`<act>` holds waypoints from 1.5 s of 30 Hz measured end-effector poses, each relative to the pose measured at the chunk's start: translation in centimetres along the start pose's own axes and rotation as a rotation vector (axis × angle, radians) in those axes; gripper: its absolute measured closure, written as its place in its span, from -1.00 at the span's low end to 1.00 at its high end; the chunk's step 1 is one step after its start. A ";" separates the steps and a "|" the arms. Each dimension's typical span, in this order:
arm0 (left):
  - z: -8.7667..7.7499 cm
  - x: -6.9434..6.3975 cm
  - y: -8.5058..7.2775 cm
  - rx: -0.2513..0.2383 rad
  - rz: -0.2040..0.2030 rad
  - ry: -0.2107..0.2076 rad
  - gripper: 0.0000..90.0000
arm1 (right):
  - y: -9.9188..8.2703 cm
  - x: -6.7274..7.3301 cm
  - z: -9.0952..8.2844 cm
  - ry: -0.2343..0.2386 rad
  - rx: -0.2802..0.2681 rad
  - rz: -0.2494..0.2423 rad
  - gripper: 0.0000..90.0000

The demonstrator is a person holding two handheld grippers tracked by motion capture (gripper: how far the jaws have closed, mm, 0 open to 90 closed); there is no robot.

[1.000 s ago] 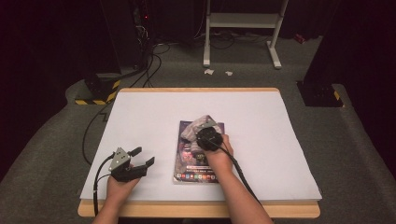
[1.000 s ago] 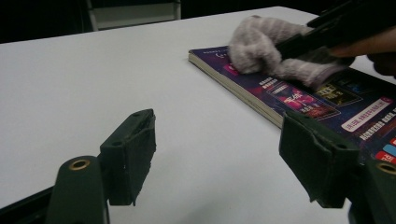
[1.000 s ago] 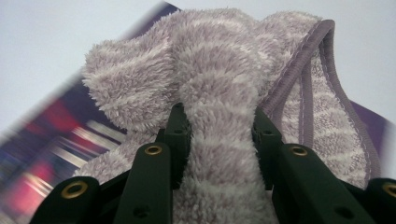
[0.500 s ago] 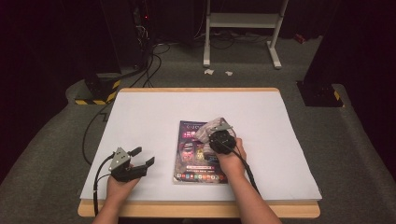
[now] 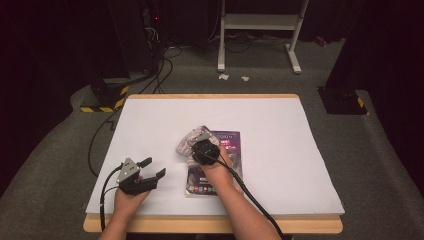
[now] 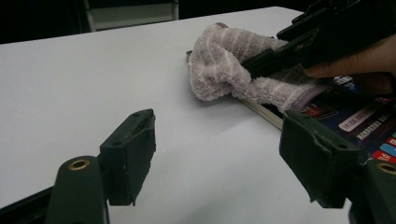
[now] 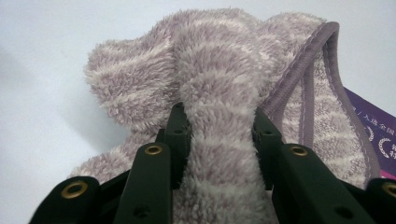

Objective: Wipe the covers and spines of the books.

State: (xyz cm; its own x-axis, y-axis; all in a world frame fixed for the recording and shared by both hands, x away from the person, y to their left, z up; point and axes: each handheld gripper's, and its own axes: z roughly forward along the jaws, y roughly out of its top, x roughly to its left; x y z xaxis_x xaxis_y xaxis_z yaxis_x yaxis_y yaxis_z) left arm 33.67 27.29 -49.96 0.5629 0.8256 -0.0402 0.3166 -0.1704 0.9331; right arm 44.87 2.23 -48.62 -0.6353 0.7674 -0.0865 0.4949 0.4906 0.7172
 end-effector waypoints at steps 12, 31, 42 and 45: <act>0.1 -0.1 0.0 0.003 0.004 0.005 -0.39 | -5.2 -7.7 -4.5 -0.131 0.021 0.121 0.50; 0.1 -0.1 0.0 0.003 0.006 0.004 -0.39 | -3.5 -2.5 -3.1 -0.055 0.002 0.055 0.50; 0.1 -0.1 0.0 0.003 0.007 0.003 -0.40 | -3.0 -1.5 -2.8 -0.029 0.008 0.025 0.49; 0.1 -0.1 0.0 0.002 0.007 0.006 -0.40 | -4.2 -3.7 -3.8 -0.069 0.014 0.054 0.49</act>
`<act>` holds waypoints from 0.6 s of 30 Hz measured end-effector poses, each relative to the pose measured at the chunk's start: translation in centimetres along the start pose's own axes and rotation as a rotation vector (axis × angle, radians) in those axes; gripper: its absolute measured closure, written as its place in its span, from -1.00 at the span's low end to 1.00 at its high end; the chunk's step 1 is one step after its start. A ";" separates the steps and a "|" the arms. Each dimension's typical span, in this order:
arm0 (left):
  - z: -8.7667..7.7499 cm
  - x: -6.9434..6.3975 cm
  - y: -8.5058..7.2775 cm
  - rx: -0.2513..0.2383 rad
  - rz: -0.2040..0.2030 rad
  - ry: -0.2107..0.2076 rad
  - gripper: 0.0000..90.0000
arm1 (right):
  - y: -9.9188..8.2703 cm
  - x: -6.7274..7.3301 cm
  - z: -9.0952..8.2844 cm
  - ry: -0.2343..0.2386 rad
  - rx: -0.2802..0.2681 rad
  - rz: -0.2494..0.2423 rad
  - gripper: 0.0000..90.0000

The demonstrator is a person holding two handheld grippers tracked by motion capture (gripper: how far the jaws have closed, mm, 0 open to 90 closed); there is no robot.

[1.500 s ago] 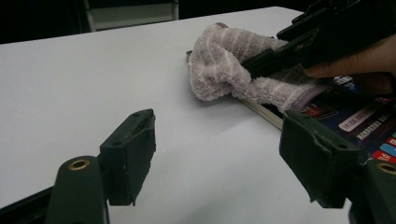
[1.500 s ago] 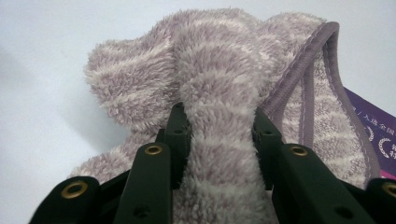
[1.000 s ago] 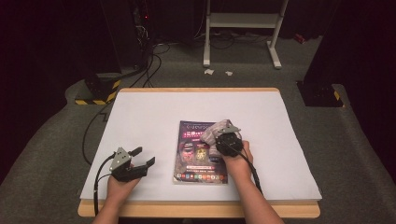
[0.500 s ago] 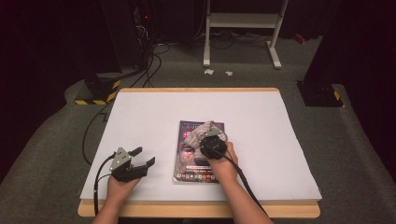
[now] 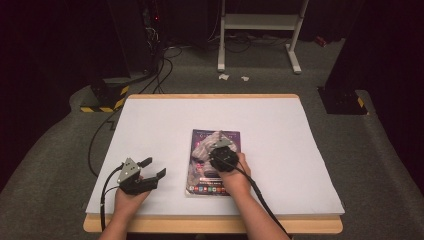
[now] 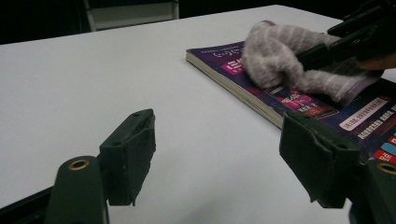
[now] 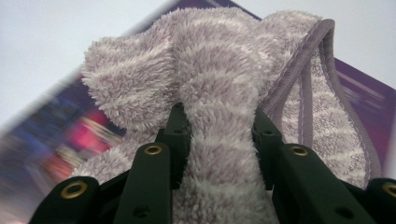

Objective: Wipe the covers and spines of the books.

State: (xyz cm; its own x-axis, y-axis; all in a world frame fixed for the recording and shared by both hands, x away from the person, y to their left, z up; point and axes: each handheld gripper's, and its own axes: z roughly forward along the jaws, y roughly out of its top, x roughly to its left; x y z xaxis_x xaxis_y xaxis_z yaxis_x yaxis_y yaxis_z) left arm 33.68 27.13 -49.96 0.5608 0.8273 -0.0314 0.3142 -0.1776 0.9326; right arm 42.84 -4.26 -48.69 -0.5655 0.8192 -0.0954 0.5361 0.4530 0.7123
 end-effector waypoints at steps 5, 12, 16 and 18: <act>0.0 0.0 0.0 0.002 -0.002 0.004 -0.40 | -2.1 -3.8 -1.6 -0.059 0.002 0.068 0.49; 0.1 -0.1 0.0 0.004 0.002 0.003 -0.40 | -3.6 -4.9 -2.9 -0.091 0.005 0.084 0.49; 0.1 -0.1 0.0 0.004 0.001 0.002 -0.40 | -3.2 -2.9 -2.8 -0.072 0.001 0.048 0.49; 0.1 0.0 0.0 0.004 0.000 0.001 -0.40 | -2.9 -1.5 -2.5 -0.046 -0.006 0.025 0.49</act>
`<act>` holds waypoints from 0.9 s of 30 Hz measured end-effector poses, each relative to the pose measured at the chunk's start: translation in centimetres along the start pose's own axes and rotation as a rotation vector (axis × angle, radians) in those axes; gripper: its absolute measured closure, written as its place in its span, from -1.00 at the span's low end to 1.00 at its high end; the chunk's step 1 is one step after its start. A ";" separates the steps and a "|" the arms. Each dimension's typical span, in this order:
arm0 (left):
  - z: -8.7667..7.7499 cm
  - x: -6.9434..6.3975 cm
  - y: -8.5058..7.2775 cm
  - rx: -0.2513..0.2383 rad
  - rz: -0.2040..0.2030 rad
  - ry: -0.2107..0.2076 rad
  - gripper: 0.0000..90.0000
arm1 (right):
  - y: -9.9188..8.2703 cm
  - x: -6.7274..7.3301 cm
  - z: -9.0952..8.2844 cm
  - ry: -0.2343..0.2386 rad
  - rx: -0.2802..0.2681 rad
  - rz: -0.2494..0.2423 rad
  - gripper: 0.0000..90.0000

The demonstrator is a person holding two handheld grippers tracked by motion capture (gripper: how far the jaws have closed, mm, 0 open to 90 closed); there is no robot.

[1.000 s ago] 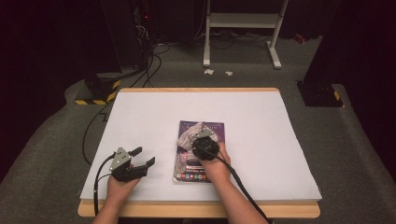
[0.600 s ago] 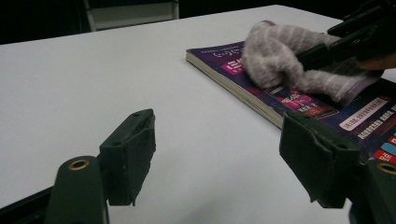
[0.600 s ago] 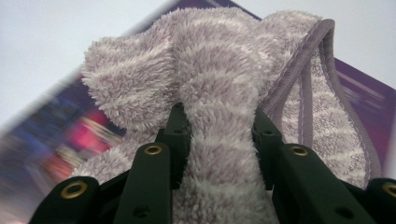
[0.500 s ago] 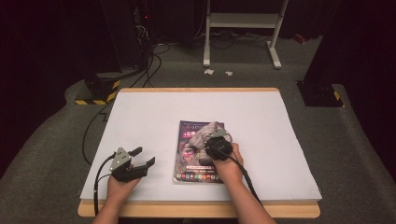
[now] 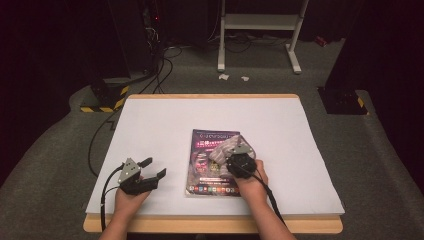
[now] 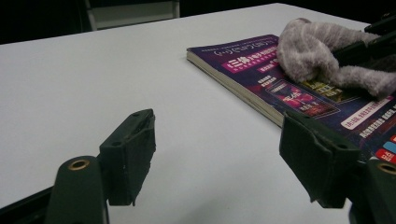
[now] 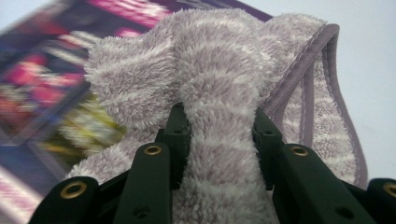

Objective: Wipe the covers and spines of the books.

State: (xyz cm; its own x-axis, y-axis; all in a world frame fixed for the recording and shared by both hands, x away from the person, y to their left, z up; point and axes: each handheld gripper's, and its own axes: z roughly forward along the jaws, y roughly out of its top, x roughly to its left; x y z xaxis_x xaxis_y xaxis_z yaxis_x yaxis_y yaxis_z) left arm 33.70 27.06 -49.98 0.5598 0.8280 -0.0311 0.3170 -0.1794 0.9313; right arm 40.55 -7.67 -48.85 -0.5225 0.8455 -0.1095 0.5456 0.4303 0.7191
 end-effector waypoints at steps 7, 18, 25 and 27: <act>0.0 0.0 0.0 0.001 0.001 0.000 -0.40 | 1.5 6.2 0.7 0.117 -0.024 -0.106 0.49; 0.0 0.0 0.0 0.000 0.002 0.000 -0.40 | 1.0 6.5 0.3 0.139 -0.030 -0.122 0.48; 0.1 -0.1 0.0 0.005 0.005 0.004 -0.40 | -2.5 0.7 -2.5 0.037 -0.019 -0.022 0.48; 0.1 -0.1 0.0 0.007 0.004 0.004 -0.40 | -3.2 -0.3 -3.1 0.024 -0.018 0.000 0.48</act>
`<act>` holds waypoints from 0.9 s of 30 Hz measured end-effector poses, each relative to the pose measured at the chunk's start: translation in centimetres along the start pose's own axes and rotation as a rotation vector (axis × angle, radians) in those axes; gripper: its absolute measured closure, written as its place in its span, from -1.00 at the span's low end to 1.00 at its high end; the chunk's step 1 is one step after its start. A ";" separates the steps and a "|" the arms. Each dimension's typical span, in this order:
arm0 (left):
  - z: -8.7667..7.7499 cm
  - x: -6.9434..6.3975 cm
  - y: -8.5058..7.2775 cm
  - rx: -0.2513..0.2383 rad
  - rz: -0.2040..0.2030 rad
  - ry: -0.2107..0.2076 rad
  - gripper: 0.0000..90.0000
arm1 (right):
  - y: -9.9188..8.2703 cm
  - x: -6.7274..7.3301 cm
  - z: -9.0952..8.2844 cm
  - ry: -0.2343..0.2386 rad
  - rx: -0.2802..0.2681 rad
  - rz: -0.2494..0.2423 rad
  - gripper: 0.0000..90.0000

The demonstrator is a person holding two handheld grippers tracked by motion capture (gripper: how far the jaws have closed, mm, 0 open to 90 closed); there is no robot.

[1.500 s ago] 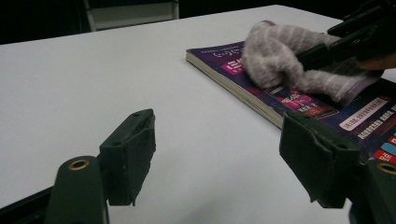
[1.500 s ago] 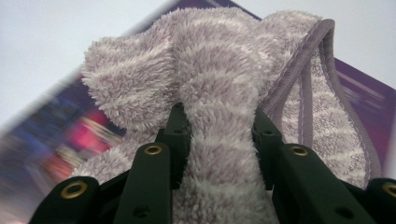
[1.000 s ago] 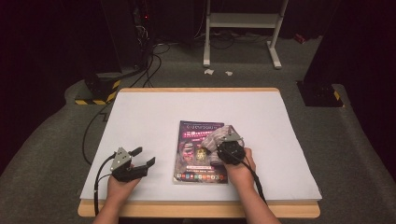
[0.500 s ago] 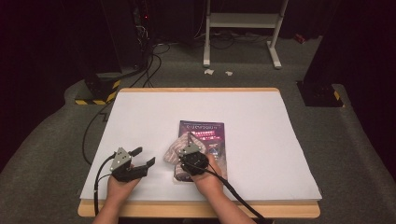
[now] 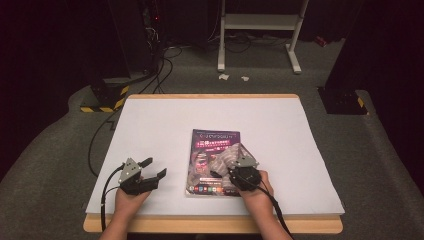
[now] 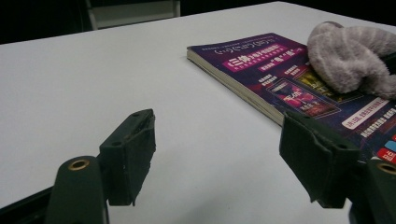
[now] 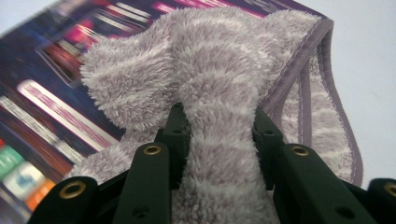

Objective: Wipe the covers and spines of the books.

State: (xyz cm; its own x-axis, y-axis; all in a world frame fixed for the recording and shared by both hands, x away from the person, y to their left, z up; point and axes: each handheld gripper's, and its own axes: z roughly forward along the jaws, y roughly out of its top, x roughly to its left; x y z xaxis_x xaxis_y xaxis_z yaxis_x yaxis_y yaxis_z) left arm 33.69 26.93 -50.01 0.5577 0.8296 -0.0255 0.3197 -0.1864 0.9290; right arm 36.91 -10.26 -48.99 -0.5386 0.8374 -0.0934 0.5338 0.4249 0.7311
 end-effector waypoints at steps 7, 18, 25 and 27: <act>0.0 0.0 0.0 0.000 0.003 0.001 -0.40 | 0.2 1.5 0.0 0.000 0.004 -0.030 0.48; -0.1 0.1 0.0 -0.002 0.004 -0.006 -0.40 | 3.4 9.6 2.5 0.145 -0.018 -0.156 0.48; -0.1 0.0 0.0 -0.003 0.002 -0.006 -0.40 | 3.1 9.1 2.3 0.154 -0.022 -0.141 0.47; -0.1 0.0 0.0 -0.002 0.002 -0.005 -0.40 | 2.6 8.2 1.9 0.140 -0.017 -0.128 0.47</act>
State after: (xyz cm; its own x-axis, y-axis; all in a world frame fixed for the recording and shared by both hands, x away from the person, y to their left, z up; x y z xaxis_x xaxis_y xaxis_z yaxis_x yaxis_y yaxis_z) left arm 33.66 26.98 -50.00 0.5622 0.8266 -0.0254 0.3167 -0.1868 0.9300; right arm 35.15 -1.63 -49.13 -0.6872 0.7205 -0.0924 0.4450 0.5181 0.7304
